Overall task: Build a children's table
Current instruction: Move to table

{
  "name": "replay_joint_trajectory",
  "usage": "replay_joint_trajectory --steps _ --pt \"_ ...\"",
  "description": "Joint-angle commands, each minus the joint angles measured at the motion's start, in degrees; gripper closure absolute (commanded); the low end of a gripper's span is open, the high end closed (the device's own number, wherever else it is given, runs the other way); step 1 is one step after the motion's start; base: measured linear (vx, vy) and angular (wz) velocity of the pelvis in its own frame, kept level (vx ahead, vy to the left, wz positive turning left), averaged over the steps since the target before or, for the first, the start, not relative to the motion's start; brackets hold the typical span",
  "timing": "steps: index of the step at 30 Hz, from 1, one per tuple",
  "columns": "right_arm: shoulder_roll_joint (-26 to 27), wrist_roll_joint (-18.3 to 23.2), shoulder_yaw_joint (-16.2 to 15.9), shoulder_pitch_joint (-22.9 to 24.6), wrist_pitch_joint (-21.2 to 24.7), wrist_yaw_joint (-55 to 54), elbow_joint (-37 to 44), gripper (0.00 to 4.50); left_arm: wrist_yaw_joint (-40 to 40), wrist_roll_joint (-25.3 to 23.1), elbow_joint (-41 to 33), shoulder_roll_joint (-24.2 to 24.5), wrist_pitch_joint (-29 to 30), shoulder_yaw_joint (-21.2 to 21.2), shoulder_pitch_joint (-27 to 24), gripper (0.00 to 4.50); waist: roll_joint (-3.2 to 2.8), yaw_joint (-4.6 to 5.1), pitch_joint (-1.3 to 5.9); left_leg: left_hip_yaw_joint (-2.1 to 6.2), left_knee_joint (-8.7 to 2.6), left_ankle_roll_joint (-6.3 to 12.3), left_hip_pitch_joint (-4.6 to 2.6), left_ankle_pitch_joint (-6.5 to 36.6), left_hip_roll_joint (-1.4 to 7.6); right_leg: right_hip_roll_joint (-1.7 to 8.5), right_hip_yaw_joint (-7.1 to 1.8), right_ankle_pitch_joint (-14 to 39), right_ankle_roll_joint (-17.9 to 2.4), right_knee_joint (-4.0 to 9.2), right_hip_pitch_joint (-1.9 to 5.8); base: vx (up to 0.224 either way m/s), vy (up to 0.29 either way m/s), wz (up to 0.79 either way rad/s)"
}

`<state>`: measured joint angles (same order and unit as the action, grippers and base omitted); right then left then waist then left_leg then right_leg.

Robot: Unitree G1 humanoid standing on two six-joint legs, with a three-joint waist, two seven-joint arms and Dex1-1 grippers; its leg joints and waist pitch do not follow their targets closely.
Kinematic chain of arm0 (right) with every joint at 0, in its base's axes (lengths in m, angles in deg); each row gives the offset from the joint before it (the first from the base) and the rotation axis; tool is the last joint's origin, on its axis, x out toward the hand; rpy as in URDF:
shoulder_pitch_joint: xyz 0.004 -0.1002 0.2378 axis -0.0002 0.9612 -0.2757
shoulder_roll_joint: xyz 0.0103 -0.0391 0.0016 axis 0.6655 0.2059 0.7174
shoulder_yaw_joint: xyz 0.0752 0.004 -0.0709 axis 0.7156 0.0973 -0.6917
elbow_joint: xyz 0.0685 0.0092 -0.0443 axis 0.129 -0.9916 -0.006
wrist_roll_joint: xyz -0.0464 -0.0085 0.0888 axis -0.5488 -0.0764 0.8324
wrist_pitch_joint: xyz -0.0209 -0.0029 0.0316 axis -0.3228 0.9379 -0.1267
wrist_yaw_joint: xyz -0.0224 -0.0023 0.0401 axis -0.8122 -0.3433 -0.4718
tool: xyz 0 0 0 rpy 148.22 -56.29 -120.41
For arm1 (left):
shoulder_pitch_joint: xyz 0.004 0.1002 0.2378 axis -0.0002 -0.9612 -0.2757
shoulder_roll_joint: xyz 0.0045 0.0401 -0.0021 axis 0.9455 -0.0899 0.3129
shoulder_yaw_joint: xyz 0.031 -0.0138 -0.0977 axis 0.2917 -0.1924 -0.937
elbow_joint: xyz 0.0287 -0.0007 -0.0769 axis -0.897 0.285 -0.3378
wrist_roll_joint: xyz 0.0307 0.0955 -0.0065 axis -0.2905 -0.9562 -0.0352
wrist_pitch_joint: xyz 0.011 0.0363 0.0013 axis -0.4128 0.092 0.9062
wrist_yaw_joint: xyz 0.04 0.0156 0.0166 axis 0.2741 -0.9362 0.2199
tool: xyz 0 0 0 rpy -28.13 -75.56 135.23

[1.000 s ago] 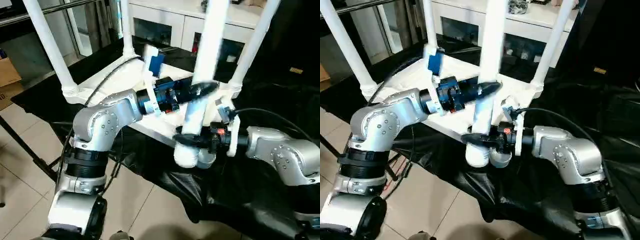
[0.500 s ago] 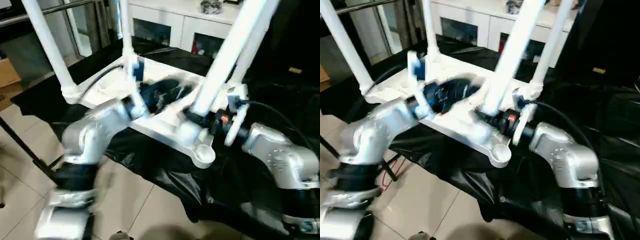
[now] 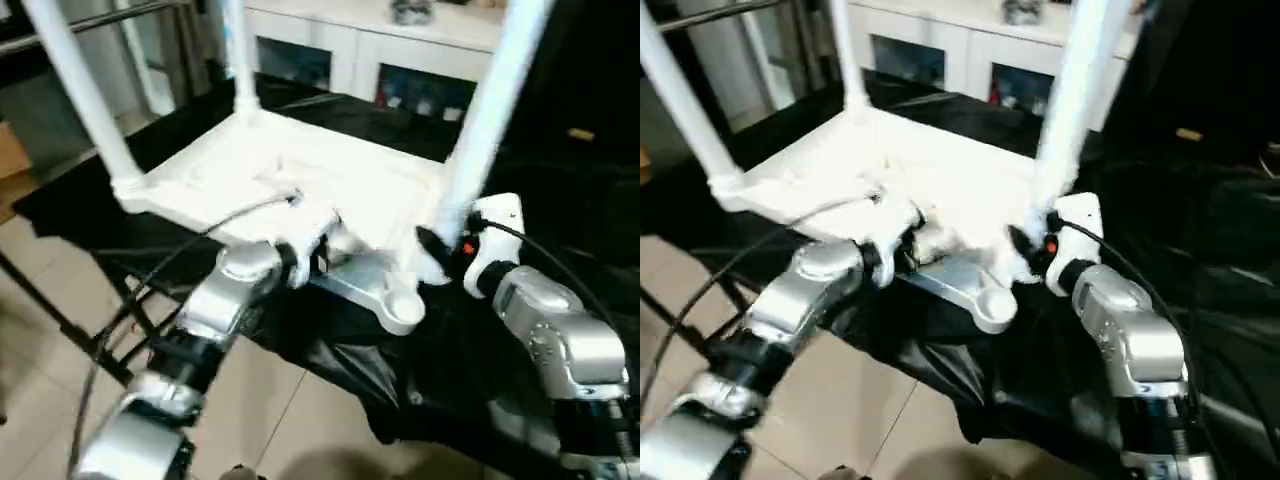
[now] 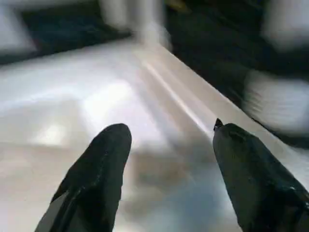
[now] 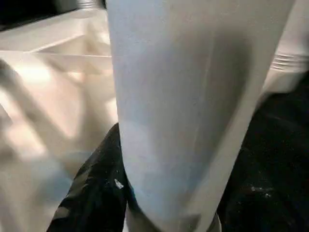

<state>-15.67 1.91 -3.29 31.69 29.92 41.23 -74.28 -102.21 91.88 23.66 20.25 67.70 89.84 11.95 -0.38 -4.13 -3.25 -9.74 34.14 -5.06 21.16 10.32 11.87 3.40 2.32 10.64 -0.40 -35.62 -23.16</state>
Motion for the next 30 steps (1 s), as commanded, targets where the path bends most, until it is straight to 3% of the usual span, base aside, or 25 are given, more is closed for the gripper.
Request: replay_joint_trajectory --steps 1,2,3,4,6,8,11,13,14,15,16,18,19,20,21,22,23,24,25,26,27,28,29,30 --pt "0.5 -1.8 0.1 0.5 0.4 -3.3 3.6 2.59 4.5 0.1 -6.1 0.3 2.0 -2.7 -3.0 1.37 0.75 -0.08 4.25 0.07 -3.42 -0.28 0.45 5.5 0.38 3.29 -1.95 4.5 -9.5 3.74 4.06 0.000 0.000 0.00" --pt "1.3 -1.8 0.2 1.1 0.1 -3.7 4.5 2.59 4.9 0.1 -8.1 0.0 1.2 -3.4 -4.6 1.37 1.10 0.40 4.19 -0.30 -3.22 0.33 -0.11 7.2 0.28 3.03 -2.04 8.5 -9.0 4.40 3.43 0.000 0.000 0.00" --pt "2.3 -2.5 0.2 1.6 -0.5 -4.9 5.5 2.59 6.0 0.4 -11.6 -0.4 1.7 -4.9 -7.1 1.37 1.17 0.42 4.02 -0.28 -3.32 0.41 -0.12 7.9 0.34 3.11 -2.05 10.3 -8.7 4.47 3.36 0.000 0.000 0.00" --pt "2.4 -2.6 0.3 1.7 -0.6 -5.1 5.6 2.59 6.1 0.3 -11.9 -0.5 1.7 -5.0 -7.3 1.37 0.90 0.50 4.08 -0.16 -3.38 0.29 0.00 7.8 0.50 3.22 -2.06 10.7 -8.6 4.26 3.43 0.000 0.000 0.00" --pt "5.3 -3.7 0.9 3.0 -2.8 -8.9 7.5 2.59 8.9 -0.1 -19.3 -1.9 2.1 -8.0 -13.3 1.37 0.68 0.86 3.85 -0.08 -3.59 0.07 -0.13 9.5 0.86 3.22 -2.04 13.3 -7.4 4.58 2.82 0.000 0.000 0.00" --pt "5.7 -6.6 0.1 3.8 -9.5 -10.4 7.2 2.59 13.1 -1.5 -22.3 -3.2 0.5 -10.1 -15.9 1.37 0.65 0.86 3.67 -0.10 -3.70 -0.22 -0.27 11.8 0.80 3.07 -2.00 16.3 -6.3 5.05 2.39 0.000 0.000 0.00" --pt "6.7 -6.7 0.1 3.9 -10.2 -11.4 6.8 2.59 16.9 -2.0 -24.4 -3.5 0.6 -10.9 -17.7 1.37 0.67 0.67 3.20 -0.10 -3.93 -0.74 -0.73 15.5 0.44 2.66 -1.97 21.1 -3.6 5.75 1.75 0.000 0.000 0.00" --pt "7.3 -6.3 -0.1 3.7 -10.9 -11.5 6.8 2.59 17.6 -1.9 -25.0 -3.3 0.7 -11.5 -18.6 1.37 0.61 0.71 3.25 0.09 -4.07 -0.84 -0.56 16.0 0.50 2.78 -1.95 21.6 -2.9 5.71 1.85 0.000 0.000 0.00" --pt "7.5 -6.0 -0.4 3.5 -11.5 -11.1 6.8 2.59 17.6 -1.1 -25.4 -3.3 1.2 -12.1 -19.1 1.37 0.78 0.53 3.42 -0.11 -3.92 0.04 -0.02 15.2 0.13 3.47 -2.29 21.7 -2.4 5.77 2.28 0.000 0.000 0.00" --pt "8.2 -5.7 -0.2 3.6 -11.2 -11.0 6.8 2.59 18.2 -1.7 -25.7 -3.2 2.2 -12.5 -19.3 1.37 0.23 0.64 3.81 -2.67 -1.54 -1.19 -2.60 15.2 0.18 2.09 -5.20 24.9 -1.3 7.35 -0.71 0.000 0.000 0.00" --pt "9.6 -4.7 0.4 4.0 -10.6 -11.0 6.6 2.59 18.3 -2.8 -25.9 -2.9 2.9 -12.8 -19.3 1.37 1.87 0.07 3.88 -2.98 -0.70 -1.43 -1.43 16.9 -0.96 1.92 -7.51 28.4 -0.9 6.78 0.54 -0.007 0.030 -0.29" --pt "10.2 -4.7 0.5 4.3 -11.1 -11.1 6.3 2.59 18.3 -3.6 -26.0 -2.6 3.1 -12.8 -19.3 1.37 1.93 -1.22 3.92 -2.47 1.36 0.73 -0.70 17.5 -1.67 3.49 -11.79 30.8 -0.8 7.60 1.12 0.002 0.043 -0.38" --pt "10.2 -4.7 0.5 4.3 -11.1 -11.1 6.3 2.59 18.3 -3.6 -26.0 -2.6 3.1 -12.8 -19.3 1.37 2.53 -2.53 3.93 -0.45 4.10 3.37 0.79 15.2 -2.24 5.95 -16.67 32.9 -1.6 8.61 3.17 -0.001 0.131 -0.51" --pt "10.4 -4.9 0.6 4.4 -11.4 -11.5 6.1 2.59 18.8 -4.5 -26.0 -2.2 3.6 -12.7 -19.0 1.37 3.01 -3.20 3.68 1.77 6.55 4.00 3.00 13.5 -3.21 6.58 -20.24 31.4 -2.7 8.86 4.59 -0.001 0.131 -0.51" --pt "10.5 -5.2 1.2 4.6 -11.6 -12.6 5.5 2.59 19.7 -6.5 -25.9 -1.1 4.0 -11.9 -18.3 1.37 2.55 -3.54 3.47 3.73 6.96 3.18 2.69 12.5 -3.83 4.53 -21.83 27.6 -4.2 9.00 3.95 -0.006 0.212 -0.55" --pt "10.5 -5.2 1.5 4.7 -11.4 -13.0 5.2 2.59 19.8 -6.9 -26.0 -0.7 3.7 -11.6 -18.1 1.37 1.52 -3.27 3.42 4.52 4.67 2.47 1.37 10.3 -3.76 1.36 -20.81 24.1 -4.2 8.46 2.82 -0.026 0.248 -0.47" --pt "10.4 -4.9 1.9 4.9 -11.2 -12.8 4.8 2.59 19.8 -6.3 -26.0 -0.9 3.6 -11.7 -17.9 1.37 -2.39 -1.02 4.06 5.23 -2.01 0.06 -4.89 3.6 -0.94 -6.59 -11.75 14.4 0.4 2.60 -3.79 -0.026 0.248 -0.47" --pt "10.6 -4.6 2.3 5.0 -11.2 -12.8 4.7 2.59 19.9 -6.1 -26.1 -1.0 3.9 -11.7 -17.8 1.37 -2.18 0.20 4.07 4.67 -3.23 -0.91 -4.50 2.8 1.86 -6.18 -7.67 11.6 0.9 -1.39 -4.98 -0.048 0.259 -0.45" --pt "10.8 -4.2 2.7 5.2 -11.1 -13.0 4.6 2.59 19.9 -5.9 -26.1 -1.1 4.2 -11.8 -17.8 1.37 -3.22 0.61 4.64 4.25 -5.02 -9.66 -2.07 -1.7 5.31 -2.76 -3.37 6.1 0.3 -4.35 -3.25 -0.065 0.225 -0.37" --pt "11.1 -4.1 3.1 5.4 -10.9 -13.3 4.6 2.59 19.9 -5.8 -26.1 -1.2 4.4 -11.8 -17.9 1.37 -4.02 -0.11 4.93 3.33 -6.25 -13.43 -2.10 -14.6 10.72 -0.70 0.24 2.6 0.3 -5.36 -4.19 -0.065 0.225 -0.37" --pt "11.7 -3.6 3.9 5.8 -10.2 -13.7 4.7 2.59 19.8 -5.9 -26.3 -1.4 4.9 -11.8 -18.2 1.37 -3.64 -0.04 5.50 4.34 -5.65 -12.06 -2.90 -19.6 11.58 -0.07 1.16 2.2 0.2 -6.42 -4.09 -0.054 0.150 -0.31" --pt "11.8 -2.6 4.2 6.3 -9.7 -12.9 4.9 2.59 19.2 -5.8 -26.9 -1.3 5.2 -11.5 -19.0 1.37 -3.41 -0.03 5.57 6.88 -5.27 -6.52 -3.47 -22.7 9.97 0.64 1.57 5.9 0.8 -6.59 -3.72 -0.053 0.088 -0.24" --pt "11.8 -1.9 4.3 6.5 -9.4 -12.2 5.1 2.59 18.7 -5.7 -27.3 -1.2 5.5 -11.3 -19.5 1.37 -2.62 0.49 6.14 7.30 -4.11 1.67 -5.30 -21.8 8.73 1.54 1.04 8.3 1.0 -5.36 -4.05 -0.053 0.088 -0.24" --pt "11.6 -1.7 4.2 6.7 -9.1 -11.8 5.1 2.59 18.6 -5.7 -27.5 -1.3 5.3 -11.4 -19.8 1.37 -2.62 0.49 6.14 7.30 -4.11 1.67 -5.30 -21.8 8.73 1.54 1.04 8.3 1.0 -5.36 -4.05 -0.058 0.017 -0.20"
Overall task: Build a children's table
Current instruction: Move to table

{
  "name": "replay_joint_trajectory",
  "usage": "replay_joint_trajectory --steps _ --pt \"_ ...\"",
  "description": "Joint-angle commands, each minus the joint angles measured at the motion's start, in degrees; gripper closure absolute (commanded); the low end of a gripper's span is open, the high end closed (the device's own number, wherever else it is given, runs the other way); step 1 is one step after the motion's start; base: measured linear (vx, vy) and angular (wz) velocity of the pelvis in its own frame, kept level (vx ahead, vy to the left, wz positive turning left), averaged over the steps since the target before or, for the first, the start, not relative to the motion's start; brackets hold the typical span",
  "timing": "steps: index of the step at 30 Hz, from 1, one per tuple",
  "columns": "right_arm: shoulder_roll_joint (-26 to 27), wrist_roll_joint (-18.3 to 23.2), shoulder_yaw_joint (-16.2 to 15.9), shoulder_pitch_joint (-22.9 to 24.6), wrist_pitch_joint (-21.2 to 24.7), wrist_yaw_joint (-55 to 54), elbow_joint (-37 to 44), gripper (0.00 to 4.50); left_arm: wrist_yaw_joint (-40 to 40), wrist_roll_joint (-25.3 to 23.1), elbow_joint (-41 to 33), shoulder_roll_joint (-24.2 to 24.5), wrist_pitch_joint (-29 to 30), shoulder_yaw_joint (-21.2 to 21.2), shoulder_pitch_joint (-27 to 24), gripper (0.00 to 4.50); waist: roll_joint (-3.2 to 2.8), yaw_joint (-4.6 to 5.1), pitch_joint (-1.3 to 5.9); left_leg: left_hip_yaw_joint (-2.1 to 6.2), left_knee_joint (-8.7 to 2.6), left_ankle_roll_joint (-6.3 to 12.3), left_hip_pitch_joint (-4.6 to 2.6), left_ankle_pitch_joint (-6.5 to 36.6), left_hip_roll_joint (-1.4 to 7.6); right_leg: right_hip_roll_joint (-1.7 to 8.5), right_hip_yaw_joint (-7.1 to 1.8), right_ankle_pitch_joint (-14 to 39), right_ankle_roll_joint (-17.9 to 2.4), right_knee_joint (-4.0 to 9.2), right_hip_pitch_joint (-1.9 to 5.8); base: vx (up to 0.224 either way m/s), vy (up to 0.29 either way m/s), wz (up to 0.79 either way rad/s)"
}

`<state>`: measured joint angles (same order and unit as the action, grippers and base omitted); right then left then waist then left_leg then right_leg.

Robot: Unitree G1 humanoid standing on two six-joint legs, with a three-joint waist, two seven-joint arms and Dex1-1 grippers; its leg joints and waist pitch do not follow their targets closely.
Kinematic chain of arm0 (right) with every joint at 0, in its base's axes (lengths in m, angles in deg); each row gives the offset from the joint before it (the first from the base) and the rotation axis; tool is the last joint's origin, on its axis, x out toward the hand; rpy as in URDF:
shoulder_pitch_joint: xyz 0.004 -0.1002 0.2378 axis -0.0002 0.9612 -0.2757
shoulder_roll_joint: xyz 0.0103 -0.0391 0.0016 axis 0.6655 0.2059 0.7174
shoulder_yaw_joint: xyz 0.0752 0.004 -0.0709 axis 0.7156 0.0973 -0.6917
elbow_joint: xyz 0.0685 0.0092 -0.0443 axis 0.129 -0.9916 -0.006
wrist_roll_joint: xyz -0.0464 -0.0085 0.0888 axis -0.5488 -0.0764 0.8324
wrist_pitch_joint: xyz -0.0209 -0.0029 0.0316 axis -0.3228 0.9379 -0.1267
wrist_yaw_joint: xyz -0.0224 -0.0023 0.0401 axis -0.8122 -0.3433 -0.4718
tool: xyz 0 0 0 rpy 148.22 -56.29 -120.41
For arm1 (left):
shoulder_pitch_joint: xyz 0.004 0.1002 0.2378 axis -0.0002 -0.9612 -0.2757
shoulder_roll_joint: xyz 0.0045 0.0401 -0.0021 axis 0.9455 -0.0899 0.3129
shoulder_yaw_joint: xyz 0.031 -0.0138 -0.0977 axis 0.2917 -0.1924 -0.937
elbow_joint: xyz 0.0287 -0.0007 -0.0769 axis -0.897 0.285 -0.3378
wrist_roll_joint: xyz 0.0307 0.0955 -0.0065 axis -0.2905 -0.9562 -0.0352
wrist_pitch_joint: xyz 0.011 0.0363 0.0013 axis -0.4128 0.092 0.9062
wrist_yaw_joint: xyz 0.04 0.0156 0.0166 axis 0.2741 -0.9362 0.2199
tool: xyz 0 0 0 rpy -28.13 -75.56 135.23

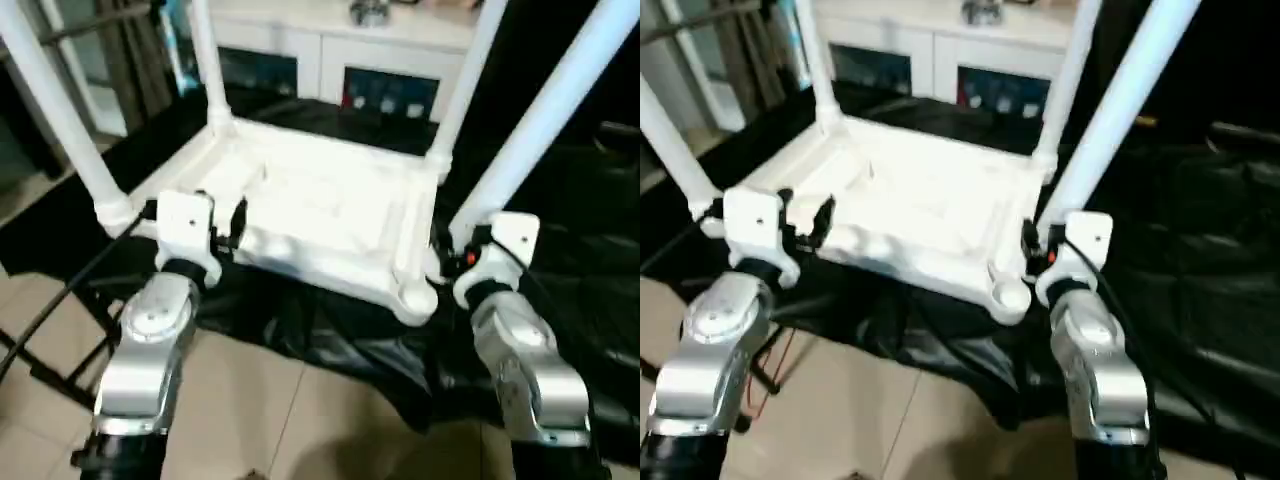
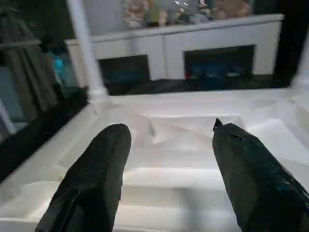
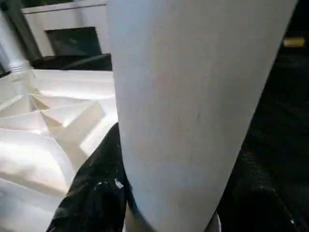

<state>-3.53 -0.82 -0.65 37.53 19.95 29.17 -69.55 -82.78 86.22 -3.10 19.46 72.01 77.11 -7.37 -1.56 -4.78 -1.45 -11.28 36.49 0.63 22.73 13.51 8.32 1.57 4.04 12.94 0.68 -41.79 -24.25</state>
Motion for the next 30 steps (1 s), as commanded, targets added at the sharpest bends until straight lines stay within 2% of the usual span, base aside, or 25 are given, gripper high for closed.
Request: replay_joint_trajectory --steps 1,2,3,4,5,6,7,8,11,13,15,16,17,18,19,20,21,22,23,24,25,26,28,29,30 --pt "-0.9 1.4 1.1 1.2 1.4 1.2 0.6 2.59 -0.6 0.4 -1.3 -0.8 0.6 0.9 -1.2 1.37 -0.25 1.79 4.72 9.81 -4.61 6.50 -7.06 -28.5 10.55 5.40 -2.56 3.3 -1.4 3.05 -1.83 -0.071 -0.076 -0.32" --pt "-1.2 1.2 0.3 1.5 1.7 1.9 0.9 2.59 0.1 1.2 -1.8 -1.2 1.0 -0.1 -1.7 1.37 1.41 1.10 4.31 6.85 -1.59 11.36 -2.55 -25.7 5.37 7.73 -4.66 -6.3 -4.5 6.94 1.99 -0.071 -0.076 -0.32" --pt "-1.4 1.1 -0.3 1.6 2.0 2.4 1.1 2.59 0.3 1.4 -1.9 -0.9 1.0 -0.4 -2.1 1.37 3.27 -0.33 3.86 3.74 -1.65 7.46 2.27 -14.0 0.56 10.44 -4.69 -15.9 -3.1 7.92 6.14 -0.092 -0.122 -0.38" --pt "-1.5 1.1 -0.7 1.7 2.3 2.8 1.3 2.59 0.1 1.4 -1.9 -0.6 0.7 -0.4 -2.5 1.37 2.90 -1.48 3.50 3.62 -1.27 4.75 1.69 -8.6 0.77 11.13 -4.99 -14.7 -0.5 8.98 5.23 -0.104 -0.119 -0.21" --pt "-1.7 1.0 -1.3 1.8 2.4 3.3 1.4 2.59 -0.2 1.9 -1.9 -0.4 0.1 -0.8 -3.3 1.37 2.79 -0.98 2.58 4.10 -3.18 0.42 0.90 0.6 1.89 9.27 -4.36 0.3 1.7 10.21 5.20 -0.104 -0.119 -0.21" --pt "-1.7 0.9 -1.5 1.8 2.3 3.5 1.4 2.59 -0.3 2.3 -2.0 -0.6 -0.2 -1.1 -3.7 1.37 2.36 -0.72 2.42 4.18 -4.05 -0.76 0.83 2.0 2.41 8.27 -3.71 5.7 0.8 10.54 5.13 -0.107 -0.086 -0.11" --pt "-1.9 0.5 -1.8 1.8 2.3 3.5 1.3 2.59 -0.5 2.5 -2.0 -0.6 -0.2 -1.2 -4.2 1.37 2.21 -0.48 2.32 4.15 -4.50 -1.51 0.72 3.5 2.72 7.57 -3.45 9.7 0.2 10.76 5.02 -0.089 -0.038 -0.14" --pt "-2.1 0.1 -2.1 1.6 1.9 3.6 1.3 2.59 -0.7 2.7 -2.1 -0.6 0.2 -1.2 -4.6 1.37 1.63 0.33 1.94 4.40 -5.83 -2.69 -0.43 8.8 4.09 6.87 -3.02 17.0 -2.5 11.33 4.41 -0.089 -0.038 -0.14" --pt "-2.5 -1.5 -2.8 1.4 -1.0 3.8 1.1 2.59 -2.0 3.0 -2.5 -0.7 -1.0 -0.8 -5.4 1.37 1.55 0.80 1.31 4.62 -6.55 -4.46 -1.61 16.6 4.84 6.91 -3.19 22.5 -4.2 12.02 3.44 -0.085 -0.009 -0.04" --pt "-2.9 -1.0 -3.1 1.6 -1.6 5.1 1.1 2.59 -2.3 3.2 -2.8 -0.8 -1.4 -0.6 -5.6 1.37 1.38 1.05 0.83 4.77 -6.62 -5.61 -2.39 22.2 4.66 7.34 -3.28 28.5 -4.2 12.60 3.22 -0.067 0.008 0.02" --pt "-3.7 -1.1 -4.0 2.0 -2.1 6.9 0.8 2.59 -2.2 3.1 -3.3 -0.6 -1.4 0.1 -5.7 1.37 1.36 1.44 0.04 5.29 -6.41 -6.95 -4.93 33.9 4.44 7.21 -2.23 41.0 -1.7 14.25 2.93 -0.031 0.006 0.01" --pt "-3.7 -1.1 -4.0 2.0 -2.1 6.9 0.8 2.59 -2.2 3.1 -3.3 -0.6 -1.4 0.1 -5.7 1.37 1.24 1.83 -0.23 5.39 -6.34 -6.97 -5.87 37.3 4.33 6.60 -1.22 43.0 -1.3 14.74 3.06 0.000 0.000 0.00" --pt "-3.9 -0.7 -4.3 2.2 -2.2 8.1 0.6 2.59 -2.4 3.2 -3.8 -0.4 -1.3 0.4 -6.0 1.37 0.62 2.17 -0.52 5.65 -6.66 -6.80 -6.97 41.5 4.52 5.86 0.18 42.2 -1.3 15.37 3.87 0.000 0.000 0.00" --pt "-3.9 -0.8 -4.5 2.2 -2.4 8.1 0.4 2.59 -2.7 3.3 -4.2 -0.3 -1.1 0.3 -6.3 1.37 0.10 3.46 -0.82 6.22 -8.53 -7.16 -6.93 47.6 5.32 4.43 2.24 36.8 -1.5 13.94 5.90 0.015 0.054 -0.14" --pt "-4.1 -1.1 -4.8 2.1 -2.8 8.2 0.2 2.59 -3.0 3.5 -4.6 -0.2 -0.8 0.1 -6.6 1.37 -1.00 3.14 -0.59 6.16 -13.21 -7.49 -4.47 54.3 6.79 3.04 2.37 22.2 -2.4 5.08 10.00 0.000 0.000 0.00" --pt "-4.2 -1.4 -5.0 2.0 -3.1 8.3 0.1 2.59 -3.1 3.6 -4.7 -0.1 -0.7 0.0 -6.7 1.37 -0.86 3.05 -0.60 6.07 -14.40 -7.12 -4.35 56.0 7.12 2.68 2.33 16.1 -2.4 3.21 10.14 0.000 0.000 0.00" --pt "-4.3 -1.6 -5.3 2.0 -3.4 8.4 0.0 2.59 -3.3 3.7 -4.8 0.0 -0.7 -0.2 -6.8 1.37 0.12 3.25 -0.52 6.23 -13.46 -5.13 -6.63 54.7 7.18 3.96 0.41 14.4 -2.6 4.42 8.42 0.000 0.000 0.00" --pt "-4.2 -1.5 -5.3 2.0 -3.6 8.4 -0.1 2.59 -3.4 3.7 -4.7 0.1 -0.8 -0.2 -6.8 1.37 1.12 3.43 -0.52 5.66 -11.51 -4.81 -7.33 51.9 5.88 5.11 -0.88 21.3 -3.2 7.90 7.73 0.075 -0.060 -0.07" --pt "-3.7 -1.0 -5.1 2.0 -4.0 8.4 -0.4 2.59 -3.8 3.8 -4.4 0.4 -0.9 -0.4 -6.8 1.37 2.76 1.80 -0.74 2.52 -0.25 -1.53 -5.34 23.7 1.53 12.65 -5.18 56.9 -3.5 18.19 8.71 0.075 -0.060 -0.07" --pt "-3.6 -0.9 -5.1 2.0 -4.2 8.4 -0.5 2.59 -4.0 3.8 -4.3 0.5 -0.9 -0.4 -6.8 1.37 3.52 1.25 -0.71 3.16 2.14 0.78 -2.86 14.5 1.81 14.27 -6.88 60.4 -3.7 18.78 10.46 0.114 -0.063 -0.15" --pt "-3.5 -0.9 -5.1 2.0 -4.3 8.4 -0.6 2.59 -4.1 3.8 -4.2 0.6 -1.0 -0.5 -6.8 1.37 2.85 0.54 0.19 4.09 2.95 1.44 -0.71 9.4 2.20 15.10 -7.93 57.5 -5.2 17.85 12.84 0.147 -0.022 -0.12" --pt "-3.8 -1.5 -5.5 2.0 -4.6 8.6 -0.6 2.59 -4.2 4.1 -3.8 0.7 -1.1 -0.7 -6.5 1.37 2.15 0.20 0.38 4.58 0.40 1.78 0.59 5.2 2.14 10.98 -5.22 44.5 -8.8 16.00 13.56 0.147 -0.022 -0.12" --pt "-4.0 -1.5 -5.3 1.9 -4.5 8.8 -0.2 2.59 -4.4 4.2 -3.0 0.7 -1.1 -0.5 -5.7 1.37 0.46 0.52 1.01 3.64 -3.44 1.23 -2.23 3.1 2.58 6.99 -1.80 34.1 -10.3 14.99 12.44 0.139 0.021 0.06" --pt "-4.0 -1.5 -5.3 1.9 -4.5 8.8 -0.1 2.59 -4.5 4.2 -2.9 0.7 -1.1 -0.4 -5.5 1.37 -0.34 1.99 1.11 5.54 -6.31 2.79 -4.17 6.6 4.04 3.00 -0.12 23.3 -9.2 12.12 10.87 0.154 0.044 0.10" --pt "-4.1 -1.4 -5.2 1.9 -4.6 8.8 -0.1 2.59 -4.5 4.3 -2.7 0.8 -1.1 -0.2 -5.3 1.37 -2.47 4.38 2.34 10.55 -7.70 6.84 -11.96 12.1 7.84 1.72 1.01 14.7 -8.1 5.73 4.86 0.226 0.066 0.10"
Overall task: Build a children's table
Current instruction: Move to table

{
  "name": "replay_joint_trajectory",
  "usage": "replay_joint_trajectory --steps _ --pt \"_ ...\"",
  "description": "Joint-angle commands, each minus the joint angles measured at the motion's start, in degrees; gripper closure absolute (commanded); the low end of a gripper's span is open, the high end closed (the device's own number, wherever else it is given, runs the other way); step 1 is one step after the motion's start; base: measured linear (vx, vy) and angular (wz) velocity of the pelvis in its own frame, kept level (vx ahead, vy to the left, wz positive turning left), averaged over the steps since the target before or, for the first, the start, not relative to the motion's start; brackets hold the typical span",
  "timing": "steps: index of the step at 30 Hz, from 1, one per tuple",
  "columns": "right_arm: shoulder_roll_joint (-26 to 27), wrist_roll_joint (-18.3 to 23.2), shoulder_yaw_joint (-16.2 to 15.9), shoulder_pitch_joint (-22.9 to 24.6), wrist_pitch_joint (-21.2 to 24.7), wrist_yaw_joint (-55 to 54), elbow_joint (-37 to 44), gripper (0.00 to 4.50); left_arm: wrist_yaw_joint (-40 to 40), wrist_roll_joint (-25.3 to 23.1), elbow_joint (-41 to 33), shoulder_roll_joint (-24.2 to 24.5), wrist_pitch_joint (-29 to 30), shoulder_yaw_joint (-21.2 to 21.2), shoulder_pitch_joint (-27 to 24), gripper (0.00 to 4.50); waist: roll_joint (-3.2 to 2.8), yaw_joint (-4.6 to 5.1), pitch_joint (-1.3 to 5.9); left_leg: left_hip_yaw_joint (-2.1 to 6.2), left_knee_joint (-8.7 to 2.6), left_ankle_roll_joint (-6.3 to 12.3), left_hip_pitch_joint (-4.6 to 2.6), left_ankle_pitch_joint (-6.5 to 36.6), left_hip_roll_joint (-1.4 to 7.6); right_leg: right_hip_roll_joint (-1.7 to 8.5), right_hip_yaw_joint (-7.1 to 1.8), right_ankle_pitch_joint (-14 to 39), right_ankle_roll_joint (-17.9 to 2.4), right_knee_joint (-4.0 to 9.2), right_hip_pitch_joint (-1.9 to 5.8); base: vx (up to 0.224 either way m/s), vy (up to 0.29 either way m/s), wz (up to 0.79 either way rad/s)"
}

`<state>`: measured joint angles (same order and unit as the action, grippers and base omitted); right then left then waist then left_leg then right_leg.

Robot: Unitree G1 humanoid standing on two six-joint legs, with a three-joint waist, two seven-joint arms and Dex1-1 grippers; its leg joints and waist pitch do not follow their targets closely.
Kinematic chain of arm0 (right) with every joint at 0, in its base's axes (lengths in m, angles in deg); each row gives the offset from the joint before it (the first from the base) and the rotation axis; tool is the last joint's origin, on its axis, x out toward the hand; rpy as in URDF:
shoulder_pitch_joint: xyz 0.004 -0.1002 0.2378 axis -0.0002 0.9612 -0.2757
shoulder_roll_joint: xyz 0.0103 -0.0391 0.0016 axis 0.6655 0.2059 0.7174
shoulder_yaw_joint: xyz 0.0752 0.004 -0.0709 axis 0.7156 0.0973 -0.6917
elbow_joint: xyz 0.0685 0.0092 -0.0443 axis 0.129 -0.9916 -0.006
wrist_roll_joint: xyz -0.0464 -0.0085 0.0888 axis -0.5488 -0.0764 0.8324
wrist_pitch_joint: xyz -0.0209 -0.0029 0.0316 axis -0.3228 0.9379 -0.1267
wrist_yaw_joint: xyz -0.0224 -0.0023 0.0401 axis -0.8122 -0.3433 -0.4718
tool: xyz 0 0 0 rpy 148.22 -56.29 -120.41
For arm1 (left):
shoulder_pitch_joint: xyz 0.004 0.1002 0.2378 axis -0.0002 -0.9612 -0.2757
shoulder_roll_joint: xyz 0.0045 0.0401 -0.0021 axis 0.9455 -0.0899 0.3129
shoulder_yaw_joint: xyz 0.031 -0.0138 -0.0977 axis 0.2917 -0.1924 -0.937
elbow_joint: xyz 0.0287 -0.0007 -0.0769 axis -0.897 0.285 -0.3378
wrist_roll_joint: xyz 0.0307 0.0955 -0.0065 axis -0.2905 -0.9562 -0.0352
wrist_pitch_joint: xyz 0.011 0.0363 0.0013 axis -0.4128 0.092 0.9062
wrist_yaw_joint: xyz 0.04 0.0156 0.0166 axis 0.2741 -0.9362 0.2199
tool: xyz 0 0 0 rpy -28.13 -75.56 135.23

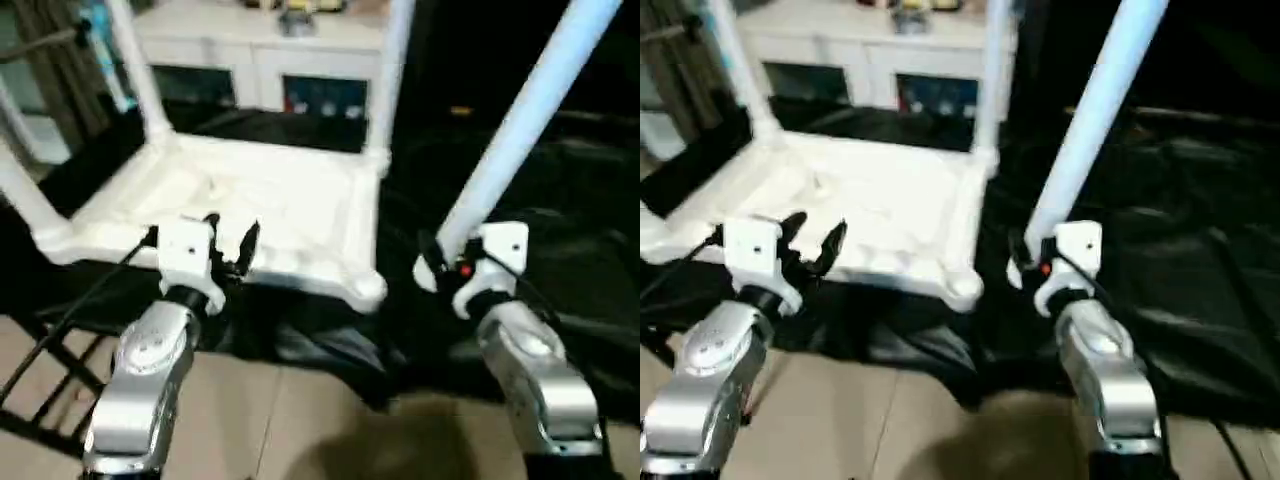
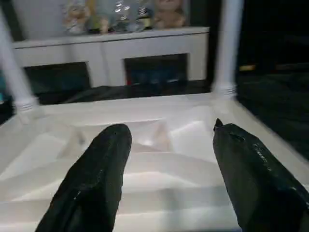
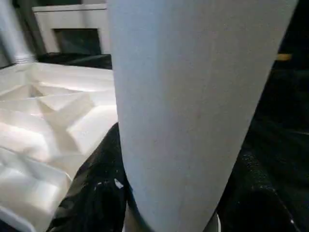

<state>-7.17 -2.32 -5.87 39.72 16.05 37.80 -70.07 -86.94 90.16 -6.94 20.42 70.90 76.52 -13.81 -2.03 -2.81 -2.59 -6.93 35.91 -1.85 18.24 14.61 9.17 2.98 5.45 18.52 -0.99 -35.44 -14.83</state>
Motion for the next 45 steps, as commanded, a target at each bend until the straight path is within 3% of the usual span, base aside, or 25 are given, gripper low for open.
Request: replay_joint_trajectory --steps 1,2,4,5,6,7,8,9,10,11,12,13,14,15,16,17,18,19,20,21,26,28,31,35,45 --pt "-0.6 0.1 0.1 -0.1 -0.9 0.3 0.3 2.59 -0.5 0.2 1.3 -0.1 0.0 0.7 1.2 1.37 -1.48 3.54 4.51 9.72 -6.59 18.50 -10.35 7.5 9.32 1.08 -1.07 4.9 -0.8 -4.87 -8.22 0.243 0.015 0.04" --pt "-0.8 0.1 0.1 0.1 -1.1 0.4 0.2 2.59 -0.6 0.2 1.3 -0.1 0.0 0.9 1.2 1.37 -0.82 3.57 3.84 9.33 -6.03 25.63 -9.19 0.8 9.07 2.24 -1.76 1.9 3.8 -6.94 -10.56 0.243 0.015 0.04" --pt "-0.9 0.1 0.3 0.4 -1.4 0.7 0.0 2.59 -1.1 0.1 1.0 -0.1 0.2 1.3 0.9 1.37 0.22 3.85 4.10 8.50 -6.18 28.26 -8.75 -4.6 8.04 3.19 -2.78 -1.7 4.7 -6.88 -11.98 0.176 -0.037 -0.13" --pt "-0.9 0.1 0.2 0.5 -1.3 0.7 0.1 2.59 -1.4 0.2 0.8 0.1 0.3 1.4 0.7 1.37 1.92 3.46 3.62 4.46 -4.87 24.32 -6.69 -3.5 3.55 3.83 -4.41 -8.1 1.5 -2.00 -10.59 0.163 -0.047 -0.13" --pt "-0.8 0.1 0.2 0.6 -1.2 0.6 0.1 2.59 -1.8 0.3 0.6 0.2 0.4 1.6 0.5 1.37 3.62 3.07 3.64 1.82 -3.87 20.43 -4.15 1.3 -0.08 4.37 -6.04 -9.3 0.6 1.16 -7.12 0.195 -0.102 0.04" --pt "-0.7 0.0 0.2 0.7 -1.0 0.6 0.2 2.59 -2.3 0.5 0.4 0.4 0.6 1.7 0.3 1.37 6.34 0.35 4.49 -0.42 4.58 15.31 3.68 9.5 -6.46 8.53 -13.51 0.9 -0.9 5.25 2.39 0.209 -0.088 0.10" --pt "-0.7 0.1 -0.3 0.9 -0.6 1.3 0.6 2.59 -3.2 0.9 0.4 0.8 0.7 1.9 0.0 1.37 5.57 0.06 3.65 1.99 8.46 7.18 6.64 2.2 -4.32 9.78 -12.43 5.2 -7.7 4.87 3.50 0.209 -0.088 0.10" --pt "-0.6 0.4 -0.5 1.0 -0.3 1.6 0.8 2.59 -3.5 1.1 0.5 0.9 0.7 2.0 0.0 1.37 4.87 -0.26 3.99 2.14 8.27 5.35 7.12 0.0 -4.37 9.21 -11.64 2.6 -9.0 4.60 4.07 0.201 -0.049 -0.01" --pt "-0.7 0.4 -0.8 1.2 -0.5 1.9 1.1 2.59 -4.0 1.7 1.0 0.7 -0.1 1.9 -0.1 1.37 4.38 -0.13 2.80 2.24 7.78 4.43 6.85 -1.4 -3.69 9.60 -10.85 2.9 -10.4 5.62 2.77 0.180 -0.044 -0.13" --pt "-0.7 0.4 -1.1 1.3 -0.8 2.1 1.3 2.59 -4.3 2.2 1.4 0.6 -0.8 1.8 -0.1 1.37 2.12 -0.52 2.40 2.63 3.02 3.85 6.93 -10.9 -1.21 8.27 -6.77 2.6 -14.1 6.68 1.06 0.180 -0.044 -0.13" --pt "-0.7 0.4 -1.1 1.3 -0.8 2.1 1.3 2.59 -4.3 2.2 1.4 0.6 -0.8 1.8 -0.1 1.37 2.12 -0.52 2.40 2.63 3.02 3.85 6.93 -10.9 -1.21 8.27 -6.77 2.6 -14.1 6.68 1.06 0.163 0.000 -0.04" --pt "-1.6 -0.2 -1.4 1.5 -0.1 2.1 2.0 2.59 -6.9 3.2 2.5 1.3 -1.1 2.5 0.1 1.37 -0.64 -0.53 3.42 2.91 -1.79 5.83 5.75 -15.8 0.91 5.07 -4.13 -3.0 -11.6 4.79 0.98 0.188 0.083 0.01" --pt "-2.2 0.1 -1.3 1.6 0.5 2.4 2.4 2.59 -9.4 4.0 3.1 2.0 -1.6 3.4 0.3 1.37 -2.73 0.84 2.93 5.71 -4.99 8.86 3.15 -11.5 4.12 0.44 -1.04 -5.5 -6.0 0.24 -1.73 0.188 0.083 0.01" --pt "-2.3 0.3 -1.2 1.6 0.7 2.6 2.5 2.59 -10.3 4.3 3.3 2.2 -1.8 3.7 0.4 1.37 -2.58 1.78 4.73 8.93 -3.38 14.77 -0.81 -18.3 7.86 0.57 -2.74 -5.1 -3.4 -4.07 -5.85 0.182 0.097 -0.05" --pt "-2.8 0.8 -1.1 1.6 0.8 3.5 2.7 2.59 -12.8 4.6 3.8 3.2 -2.6 4.6 0.5 1.37 -2.48 1.42 4.96 9.23 -2.54 15.94 -1.09 -29.8 7.84 1.47 -3.77 -8.3 -2.2 -4.14 -6.38 0.140 0.054 0.02" --pt "-4.1 1.2 -1.5 1.6 1.0 5.6 2.8 2.59 -17.4 6.3 4.5 4.6 -1.8 5.8 0.7 1.10 -1.59 0.41 5.51 9.24 -0.89 16.26 -1.88 -52.5 7.70 3.20 -5.79 -14.7 1.7 -3.09 -7.92 0.140 0.054 0.02" --pt "-4.9 1.3 -1.9 1.7 1.1 6.9 2.9 2.59 -19.6 6.8 5.0 5.6 -1.6 6.6 0.8 1.10 -0.96 0.62 5.52 9.09 -0.91 15.62 -1.72 -58.2 6.80 3.83 -6.42 -16.7 3.2 -2.33 -7.83 0.055 0.060 -0.05" --pt "-5.8 1.3 -2.4 1.8 1.2 8.5 3.1 2.59 -22.1 7.1 5.5 6.9 -1.5 7.5 1.1 1.03 0.04 -0.12 5.06 6.96 -1.21 13.43 0.56 -52.3 3.39 4.27 -6.87 -19.2 3.7 -0.03 -6.84 0.000 0.000 0.00" --pt "-7.7 2.2 -3.0 1.9 2.1 11.9 3.5 2.59 -28.7 6.8 6.4 11.1 -1.6 10.5 1.7 1.03 1.14 -0.95 4.13 2.98 -1.36 10.10 3.78 -29.0 -0.10 5.65 -7.01 -18.4 1.0 2.27 -5.63 0.000 0.000 0.00" --pt "-7.9 2.4 -3.1 1.9 2.2 12.4 3.6 2.59 -29.7 6.7 6.5 11.7 -1.6 10.9 1.8 0.98 1.37 -1.68 3.96 2.21 -2.68 7.09 4.86 -9.0 0.24 7.54 -7.41 -13.3 -0.5 2.79 -3.68 0.000 0.000 0.00" --pt "-11.6 2.6 -3.3 0.8 1.4 16.6 2.3 2.59 -42.0 7.1 9.0 19.5 1.4 14.6 5.2 0.62 0.40 0.01 2.70 1.72 -6.68 -1.16 3.20 18.4 2.56 4.98 -5.92 5.8 -8.6 3.19 -5.18 -0.042 -0.010 -0.05" --pt "-12.9 2.3 -3.4 0.5 0.8 17.7 1.7 2.59 -45.9 5.7 11.8 21.6 0.2 16.4 7.7 0.62 1.47 0.25 2.34 1.53 -6.87 -2.36 3.26 22.1 2.49 5.40 -6.15 11.7 -8.2 3.83 -5.25 -0.070 0.003 -0.07" --pt "-14.0 2.0 -3.5 0.2 0.0 18.8 0.9 2.59 -49.0 3.3 16.5 23.1 -0.6 19.1 11.9 0.62 1.11 -0.16 2.14 1.32 -6.65 -4.74 2.23 26.2 2.52 6.16 -6.75 20.3 -6.3 4.75 -6.32 -0.077 0.001 -0.06" --pt "-14.7 2.2 -3.4 0.6 0.3 20.2 1.1 2.59 -52.9 1.8 22.3 23.1 -0.6 22.1 17.6 0.99 0.36 -0.24 2.45 1.33 -7.01 -5.18 2.48 24.8 2.70 6.06 -6.62 16.4 -6.5 4.24 -6.29 -0.018 0.000 -0.02" --pt "-15.1 3.6 -3.9 2.8 1.0 22.2 2.9 2.60 -61.0 2.0 31.9 21.5 -1.7 24.8 23.5 1.95 0.65 -0.28 2.94 0.19 -6.73 -2.29 2.83 19.5 2.88 6.01 -6.47 7.7 -9.4 3.86 -6.08 0.000 0.000 0.00"
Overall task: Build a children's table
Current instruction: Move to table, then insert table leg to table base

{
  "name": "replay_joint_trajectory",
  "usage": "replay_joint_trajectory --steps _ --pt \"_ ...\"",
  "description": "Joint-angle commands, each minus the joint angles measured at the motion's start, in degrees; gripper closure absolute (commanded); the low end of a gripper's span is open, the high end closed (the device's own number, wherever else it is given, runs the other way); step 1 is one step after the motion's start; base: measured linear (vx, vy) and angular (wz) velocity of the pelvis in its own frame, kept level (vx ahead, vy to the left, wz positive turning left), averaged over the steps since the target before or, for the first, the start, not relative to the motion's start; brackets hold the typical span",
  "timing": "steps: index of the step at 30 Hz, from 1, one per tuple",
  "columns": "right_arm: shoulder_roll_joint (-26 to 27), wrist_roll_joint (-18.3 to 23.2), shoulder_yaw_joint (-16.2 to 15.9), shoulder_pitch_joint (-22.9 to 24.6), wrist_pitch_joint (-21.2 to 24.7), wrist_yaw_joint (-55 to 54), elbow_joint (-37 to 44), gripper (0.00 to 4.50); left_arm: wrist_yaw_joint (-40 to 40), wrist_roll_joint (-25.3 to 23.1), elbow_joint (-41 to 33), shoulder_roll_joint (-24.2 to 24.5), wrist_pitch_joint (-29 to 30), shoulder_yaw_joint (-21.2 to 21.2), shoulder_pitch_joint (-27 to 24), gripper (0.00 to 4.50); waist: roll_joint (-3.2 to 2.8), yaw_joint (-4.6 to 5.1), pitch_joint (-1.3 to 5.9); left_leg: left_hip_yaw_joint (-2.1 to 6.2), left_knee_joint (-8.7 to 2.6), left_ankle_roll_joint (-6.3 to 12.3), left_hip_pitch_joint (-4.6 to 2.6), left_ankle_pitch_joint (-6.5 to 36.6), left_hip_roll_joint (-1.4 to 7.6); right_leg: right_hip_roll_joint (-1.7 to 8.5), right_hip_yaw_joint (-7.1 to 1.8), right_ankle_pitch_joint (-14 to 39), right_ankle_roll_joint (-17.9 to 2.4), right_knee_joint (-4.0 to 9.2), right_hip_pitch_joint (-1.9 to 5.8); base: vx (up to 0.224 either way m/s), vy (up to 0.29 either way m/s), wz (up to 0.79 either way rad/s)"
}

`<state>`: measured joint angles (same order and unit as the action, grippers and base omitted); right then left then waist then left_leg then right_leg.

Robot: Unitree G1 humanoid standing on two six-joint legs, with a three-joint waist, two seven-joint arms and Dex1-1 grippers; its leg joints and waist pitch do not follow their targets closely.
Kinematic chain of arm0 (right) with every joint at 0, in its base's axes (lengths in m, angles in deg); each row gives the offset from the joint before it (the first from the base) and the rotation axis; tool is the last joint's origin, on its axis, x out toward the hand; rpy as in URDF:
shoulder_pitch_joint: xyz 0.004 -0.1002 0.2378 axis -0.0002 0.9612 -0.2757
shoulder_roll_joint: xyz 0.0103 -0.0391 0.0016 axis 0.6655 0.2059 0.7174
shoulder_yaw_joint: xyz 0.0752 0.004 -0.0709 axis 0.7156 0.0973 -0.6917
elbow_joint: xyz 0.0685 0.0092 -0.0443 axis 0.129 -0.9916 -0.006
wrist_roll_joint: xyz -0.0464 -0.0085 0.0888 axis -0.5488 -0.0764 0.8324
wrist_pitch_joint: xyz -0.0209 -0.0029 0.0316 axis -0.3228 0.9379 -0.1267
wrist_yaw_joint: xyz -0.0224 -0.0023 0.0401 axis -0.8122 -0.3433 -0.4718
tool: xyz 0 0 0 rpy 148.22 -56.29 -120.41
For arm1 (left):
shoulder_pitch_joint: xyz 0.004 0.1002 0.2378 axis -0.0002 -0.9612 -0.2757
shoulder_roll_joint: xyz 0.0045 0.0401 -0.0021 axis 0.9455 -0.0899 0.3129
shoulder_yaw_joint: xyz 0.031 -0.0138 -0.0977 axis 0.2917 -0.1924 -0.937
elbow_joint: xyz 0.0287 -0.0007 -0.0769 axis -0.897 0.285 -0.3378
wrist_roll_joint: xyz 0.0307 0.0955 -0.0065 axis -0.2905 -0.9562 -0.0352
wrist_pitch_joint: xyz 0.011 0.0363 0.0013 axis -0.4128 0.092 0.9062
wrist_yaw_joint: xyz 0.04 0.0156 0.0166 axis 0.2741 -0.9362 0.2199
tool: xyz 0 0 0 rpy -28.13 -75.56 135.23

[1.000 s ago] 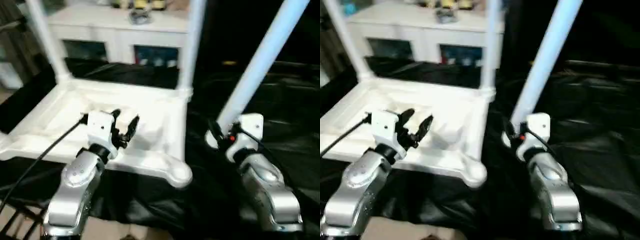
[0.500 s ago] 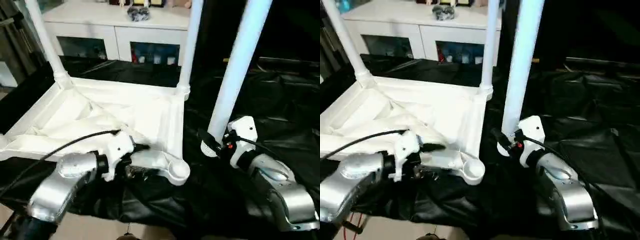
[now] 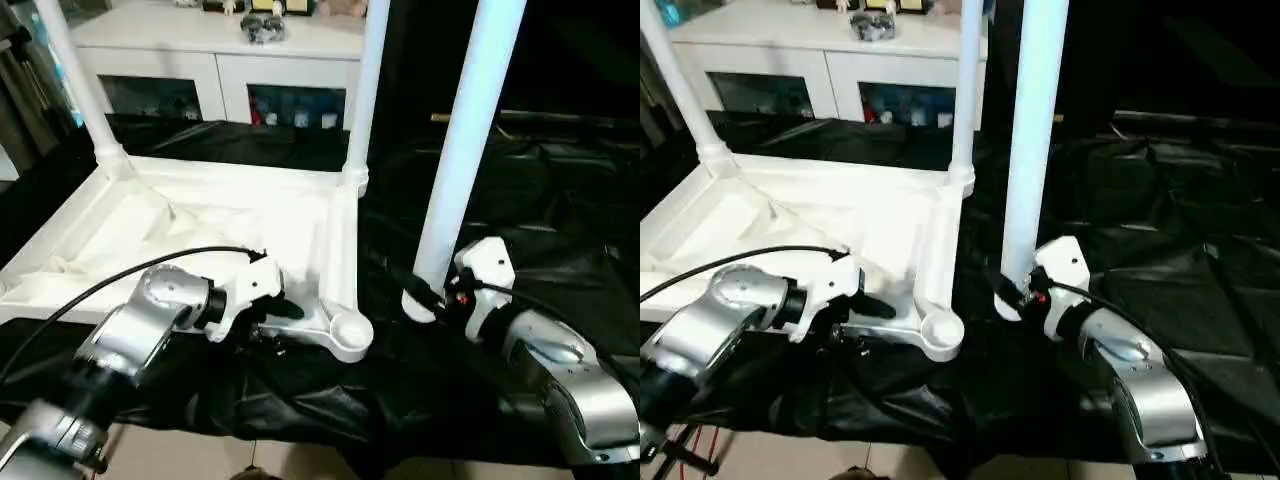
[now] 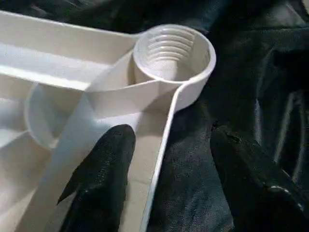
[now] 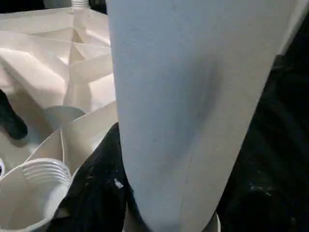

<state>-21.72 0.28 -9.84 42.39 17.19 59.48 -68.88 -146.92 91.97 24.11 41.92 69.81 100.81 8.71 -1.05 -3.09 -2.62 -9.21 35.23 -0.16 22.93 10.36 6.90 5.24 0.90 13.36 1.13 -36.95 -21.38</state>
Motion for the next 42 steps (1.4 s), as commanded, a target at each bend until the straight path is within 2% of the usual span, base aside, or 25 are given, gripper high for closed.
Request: replay_joint_trajectory --steps 1,3,5,7,8,12,14,15,16,17,21,25,28,30,31,35,36,37,38,39,40,41,42 --pt "-0.5 0.9 0.1 0.2 -0.2 0.5 1.7 2.60 -1.2 0.0 1.5 -0.1 -0.9 0.5 1.4 1.95 -0.28 -0.01 2.98 2.44 -6.04 -3.75 -1.82 23.3 5.18 3.76 -1.92 12.2 -11.7 5.34 0.53 0.000 0.000 0.00" --pt "-0.4 0.7 0.2 0.3 -0.5 0.5 1.7 2.60 -1.9 -0.4 2.9 -0.1 -1.1 0.8 2.2 2.29 -0.27 -0.04 3.13 2.21 -5.83 -3.00 -1.75 21.6 5.13 3.73 -1.89 9.7 -12.4 5.15 0.65 0.000 0.000 0.00" --pt "-0.4 0.7 0.1 0.6 -0.6 0.6 1.7 2.60 -2.7 -0.7 3.7 0.0 -1.4 1.1 2.6 2.36 -0.34 -0.17 3.51 1.81 -5.51 -1.28 -1.53 16.6 5.24 3.63 -1.75 2.9 -13.7 4.59 1.07 0.000 0.000 0.00" --pt "-0.4 0.7 0.0 0.7 -0.6 0.7 1.8 2.60 -3.0 -1.0 4.0 0.1 -1.4 1.2 2.8 2.42 -0.33 -0.20 3.57 1.65 -5.34 -0.41 -1.45 14.7 5.23 3.58 -1.68 0.2 -14.2 4.39 1.21 0.000 0.000 0.00" --pt "-0.4 0.7 0.0 1.0 -0.6 1.1 1.9 2.60 -3.7 -1.8 4.5 0.7 -1.1 1.6 3.0 2.72 -0.37 -0.24 3.58 1.47 -5.18 0.79 -1.41 13.0 5.26 3.54 -1.62 -1.8 -14.8 4.28 1.30 0.000 0.000 0.00" --pt "-0.4 0.6 0.0 1.1 -1.1 1.4 1.8 2.60 -4.2 -2.4 4.7 1.4 -0.4 1.8 3.0 2.89 -0.16 -0.31 3.52 1.24 -5.17 1.60 -1.62 12.6 5.41 3.59 -1.59 -1.5 -15.6 4.38 1.38 0.000 0.000 0.00" --pt "-0.4 0.5 -0.1 1.1 -1.4 1.4 1.6 2.60 -4.8 -2.5 4.2 2.1 -0.2 1.9 2.7 3.18 -0.28 -0.31 3.43 1.17 -5.25 1.42 -1.80 13.4 5.49 3.51 -1.62 0.2 -15.6 4.54 1.21 0.000 0.000 0.00" --pt "-0.3 0.5 -0.1 1.1 -1.5 1.5 1.4 2.60 -5.0 -2.7 3.8 2.4 0.0 1.9 2.5 3.18 -0.07 -0.31 3.33 1.13 -5.38 1.14 -1.83 14.2 5.54 3.49 -1.62 1.6 -15.6 4.64 1.17 0.000 0.000 0.00" --pt "-0.3 0.5 -0.1 1.0 -1.5 1.5 1.3 2.60 -5.2 -2.8 3.3 2.8 0.1 1.9 2.2 3.24 -0.25 -0.36 3.26 1.16 -5.46 0.76 -1.92 15.0 5.59 3.49 -1.64 2.8 -15.5 4.67 1.06 0.000 0.000 0.00" --pt "-0.2 0.6 0.0 0.9 -1.5 1.8 1.2 2.60 -5.0 -3.0 3.0 3.0 0.2 1.8 2.0 3.37 0.05 -0.32 3.15 1.11 -5.61 0.31 -1.99 16.0 5.67 3.46 -1.67 4.2 -15.2 4.82 0.94 0.000 0.000 0.00" --pt "0.1 0.7 -0.1 0.5 -1.4 2.2 1.0 2.60 -4.6 -3.1 2.6 3.5 0.6 1.2 1.6 3.72 0.10 -0.39 3.03 1.14 -5.76 -0.60 -2.01 17.6 5.67 3.57 -1.76 7.0 -14.6 4.97 0.77 0.000 0.000 0.00" --pt "0.3 1.0 -0.2 0.2 -1.6 2.6 0.6 2.60 -4.4 -2.7 2.1 3.9 1.0 0.4 1.0 4.11 0.11 -0.48 3.03 1.14 -5.80 -0.86 -1.93 17.3 5.64 3.65 -1.81 7.2 -14.1 4.98 0.75 0.000 0.000 0.00" --pt "1.0 1.9 -0.2 -0.4 -1.1 2.8 0.5 2.60 -4.1 -1.5 1.4 3.5 2.0 -0.5 0.3 4.38 -0.12 -0.46 3.13 1.22 -5.79 -0.47 -1.71 15.7 5.66 3.71 -1.78 5.1 -14.2 4.77 0.92 0.000 0.000 0.00" --pt "2.6 4.8 0.6 -2.0 1.6 3.3 0.5 2.60 -3.2 -0.5 1.0 2.1 2.4 -1.3 -0.4 4.41 -0.41 -0.15 3.33 1.27 -5.63 0.21 -1.56 14.0 5.54 3.61 -1.64 1.5 -14.9 4.44 1.14 0.000 0.000 0.00" --pt "2.9 5.4 0.7 -2.5 2.3 3.5 0.5 2.60 -2.9 -0.2 1.0 1.7 2.5 -1.5 -0.5 4.45 -0.30 0.04 3.35 1.27 -5.65 0.45 -1.49 13.7 5.51 3.52 -1.58 0.7 -15.1 4.37 1.25 0.000 0.000 0.00" --pt "2.6 5.8 -0.1 -5.0 5.5 4.3 -0.4 2.60 -1.7 -1.8 1.1 1.0 2.9 -0.1 -0.9 4.50 -0.60 0.12 3.36 1.02 -5.40 0.83 -1.78 13.2 5.46 3.37 -1.58 -1.1 -16.3 4.43 1.19 0.000 0.000 0.00" --pt "3.3 6.4 0.0 -7.4 7.4 4.1 -1.9 2.60 1.2 -4.2 2.1 -0.1 2.5 1.1 -0.8 4.50 -0.53 0.03 3.36 0.96 -5.42 0.67 -1.87 13.5 5.47 3.38 -1.59 -0.5 -16.3 4.49 1.18 0.000 0.000 0.00" --pt "3.9 6.7 0.3 -8.7 8.3 3.7 -3.0 2.60 3.1 -4.7 2.8 -1.3 2.6 1.0 -0.5 4.50 -0.39 0.25 3.32 0.98 -5.44 0.61 -1.82 13.8 5.44 3.30 -1.58 0.0 -16.3 4.52 1.20 0.000 0.000 0.00" --pt "4.4 6.8 0.6 -9.8 9.2 2.9 -4.0 2.60 4.9 -4.5 3.2 -2.7 3.2 0.3 -0.3 4.50 -0.43 0.21 3.15 0.93 -5.48 -0.04 -2.08 15.3 5.48 3.42 -1.58 2.8 -16.5 4.76 0.98 0.000 0.000 0.00" --pt "4.4 6.8 0.7 -9.8 9.3 2.9 -4.1 2.60 5.0 -4.5 3.2 -2.8 3.3 0.3 -0.3 4.50 -0.40 0.06 3.12 0.92 -5.43 -0.75 -2.06 16.2 5.56 3.67 -1.72 5.0 -16.3 4.93 1.00 0.000 0.000 0.00" --pt "4.9 6.5 0.8 -11.2 8.7 2.5 -5.9 2.60 7.7 -4.0 3.5 -4.9 4.6 -0.8 0.3 4.50 -0.45 -0.08 3.12 0.92 -5.48 -1.10 -2.08 16.6 5.60 3.73 -1.75 6.0 -16.0 5.02 0.94 0.000 0.000 0.00" --pt "5.2 6.1 0.9 -12.2 8.2 2.1 -7.3 2.60 9.2 -3.8 3.6 -6.2 5.4 -1.4 0.7 4.50 -0.07 -0.04 3.13 0.87 -5.52 -1.59 -2.09 16.7 5.63 3.65 -1.71 6.7 -15.8 4.89 0.88 0.000 0.000 0.00" --pt "5.3 5.5 0.9 -13.2 7.5 1.7 -8.9 2.60 10.5 -3.6 3.6 -7.5 6.0 -1.8 1.1 4.50 -0.12 -0.12 3.12 0.92 -5.58 -1.78 -2.10 16.7 5.62 3.65 -1.69 7.2 -15.6 5.03 0.90 0.000 0.000 0.00"
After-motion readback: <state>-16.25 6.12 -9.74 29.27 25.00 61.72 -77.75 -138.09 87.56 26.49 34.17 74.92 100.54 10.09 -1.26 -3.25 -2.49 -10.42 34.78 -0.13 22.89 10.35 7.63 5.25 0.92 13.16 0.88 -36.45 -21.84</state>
